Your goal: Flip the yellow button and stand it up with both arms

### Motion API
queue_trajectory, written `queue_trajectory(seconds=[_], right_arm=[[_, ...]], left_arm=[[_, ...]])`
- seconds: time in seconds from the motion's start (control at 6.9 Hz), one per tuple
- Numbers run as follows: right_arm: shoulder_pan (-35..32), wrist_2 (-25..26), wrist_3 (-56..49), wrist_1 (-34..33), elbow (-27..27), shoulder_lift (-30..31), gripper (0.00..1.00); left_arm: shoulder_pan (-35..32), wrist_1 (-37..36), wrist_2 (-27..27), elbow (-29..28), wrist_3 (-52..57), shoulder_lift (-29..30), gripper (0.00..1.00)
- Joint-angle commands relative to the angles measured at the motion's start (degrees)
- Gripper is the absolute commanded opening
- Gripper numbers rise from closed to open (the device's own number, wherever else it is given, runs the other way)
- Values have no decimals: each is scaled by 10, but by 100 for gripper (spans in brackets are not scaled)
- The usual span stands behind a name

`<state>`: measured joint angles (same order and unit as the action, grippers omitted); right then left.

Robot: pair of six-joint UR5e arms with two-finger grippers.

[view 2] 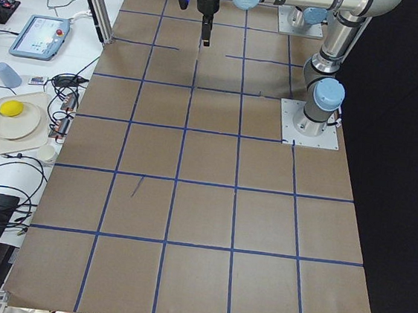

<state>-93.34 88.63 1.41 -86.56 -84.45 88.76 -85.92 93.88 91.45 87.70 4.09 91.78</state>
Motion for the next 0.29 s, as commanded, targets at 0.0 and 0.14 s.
queue_trajectory(seconds=[0.0,0.14], right_arm=[[0,0,0,1,0,-2,99],[0,0,0,1,0,-1,99]], left_arm=[[-5,0,0,-2,-1,2,100],[-5,0,0,1,-1,2,100]])
